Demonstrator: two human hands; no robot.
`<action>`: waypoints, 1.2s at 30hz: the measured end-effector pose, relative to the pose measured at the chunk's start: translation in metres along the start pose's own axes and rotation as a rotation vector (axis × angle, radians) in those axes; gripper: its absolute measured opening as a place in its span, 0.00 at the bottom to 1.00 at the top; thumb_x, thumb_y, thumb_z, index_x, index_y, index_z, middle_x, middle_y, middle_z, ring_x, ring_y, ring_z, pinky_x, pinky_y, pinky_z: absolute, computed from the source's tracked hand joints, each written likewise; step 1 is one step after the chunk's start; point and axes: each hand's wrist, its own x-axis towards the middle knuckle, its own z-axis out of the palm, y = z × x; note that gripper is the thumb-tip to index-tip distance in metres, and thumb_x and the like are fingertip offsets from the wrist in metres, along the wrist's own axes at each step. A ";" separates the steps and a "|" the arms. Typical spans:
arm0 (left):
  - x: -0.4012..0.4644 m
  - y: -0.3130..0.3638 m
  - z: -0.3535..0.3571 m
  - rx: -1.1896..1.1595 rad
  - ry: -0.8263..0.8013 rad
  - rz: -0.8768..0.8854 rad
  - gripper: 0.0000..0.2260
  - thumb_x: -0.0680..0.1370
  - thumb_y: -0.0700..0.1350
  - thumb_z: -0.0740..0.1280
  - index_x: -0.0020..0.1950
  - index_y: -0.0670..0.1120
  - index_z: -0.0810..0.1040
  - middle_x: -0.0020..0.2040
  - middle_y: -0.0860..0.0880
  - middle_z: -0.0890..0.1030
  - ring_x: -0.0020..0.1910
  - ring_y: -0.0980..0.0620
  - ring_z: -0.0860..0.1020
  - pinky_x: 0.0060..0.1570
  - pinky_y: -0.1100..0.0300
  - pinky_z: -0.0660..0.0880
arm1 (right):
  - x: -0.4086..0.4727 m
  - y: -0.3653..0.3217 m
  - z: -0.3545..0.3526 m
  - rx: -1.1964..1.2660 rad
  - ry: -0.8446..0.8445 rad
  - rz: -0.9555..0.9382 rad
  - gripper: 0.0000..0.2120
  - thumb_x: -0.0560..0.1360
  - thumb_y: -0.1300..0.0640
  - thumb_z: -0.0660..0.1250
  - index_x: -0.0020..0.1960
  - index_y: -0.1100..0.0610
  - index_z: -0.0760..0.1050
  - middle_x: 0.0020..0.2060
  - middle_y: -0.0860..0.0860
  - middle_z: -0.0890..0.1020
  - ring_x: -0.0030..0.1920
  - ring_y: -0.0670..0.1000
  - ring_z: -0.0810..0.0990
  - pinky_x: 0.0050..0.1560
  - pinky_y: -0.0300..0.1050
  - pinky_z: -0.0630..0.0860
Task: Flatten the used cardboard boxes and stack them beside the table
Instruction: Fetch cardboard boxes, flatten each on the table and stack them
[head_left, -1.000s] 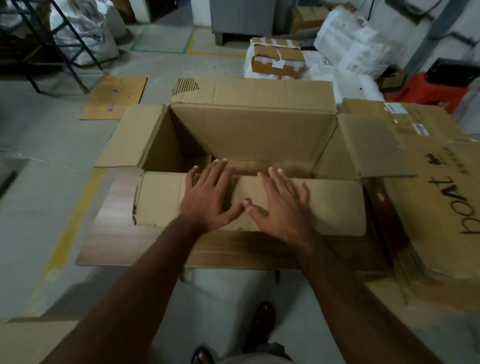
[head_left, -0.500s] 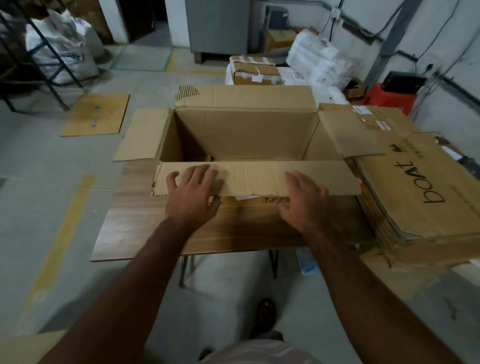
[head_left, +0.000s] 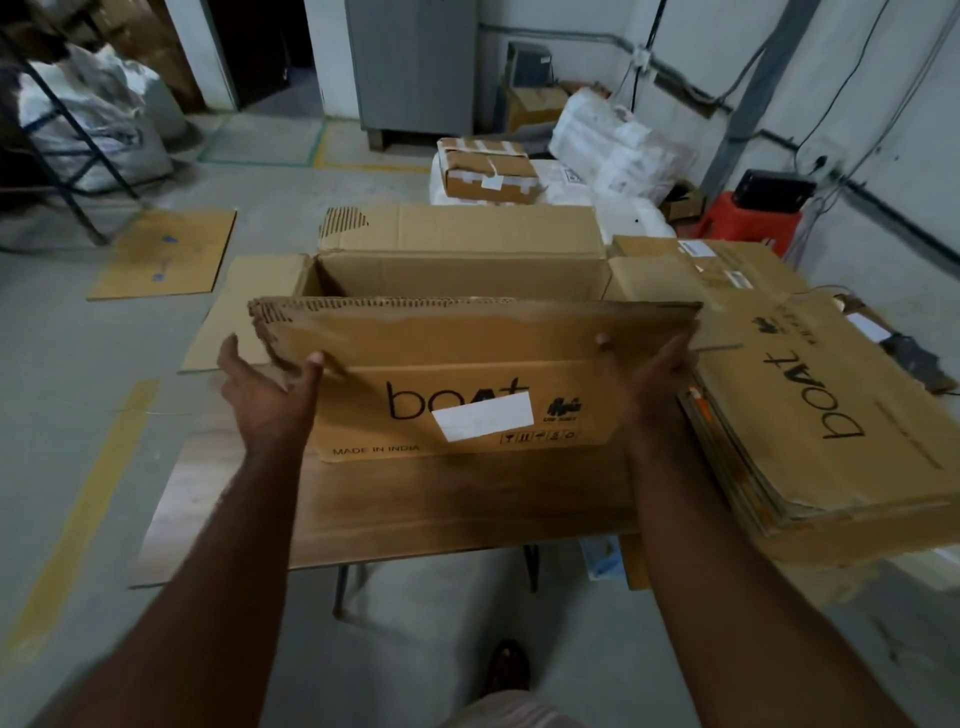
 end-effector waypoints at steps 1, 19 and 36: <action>0.001 -0.006 0.005 0.001 -0.051 -0.004 0.46 0.74 0.61 0.74 0.82 0.52 0.49 0.78 0.35 0.61 0.75 0.33 0.64 0.71 0.38 0.67 | 0.001 0.002 0.003 -0.053 -0.067 0.005 0.55 0.75 0.37 0.72 0.83 0.47 0.35 0.82 0.60 0.45 0.80 0.65 0.56 0.71 0.64 0.67; 0.014 -0.023 0.042 0.255 -0.093 0.259 0.27 0.83 0.56 0.63 0.80 0.57 0.59 0.74 0.37 0.63 0.71 0.36 0.67 0.65 0.41 0.71 | 0.049 0.052 0.028 -0.219 -0.084 -0.251 0.41 0.79 0.43 0.70 0.83 0.41 0.50 0.79 0.64 0.54 0.75 0.69 0.62 0.58 0.59 0.75; 0.096 0.033 0.088 0.817 -0.392 0.133 0.30 0.77 0.74 0.52 0.77 0.66 0.50 0.76 0.38 0.55 0.71 0.26 0.59 0.63 0.26 0.67 | 0.145 -0.010 0.053 -0.743 -0.479 -0.182 0.35 0.78 0.26 0.51 0.81 0.34 0.46 0.83 0.50 0.42 0.80 0.67 0.43 0.73 0.77 0.53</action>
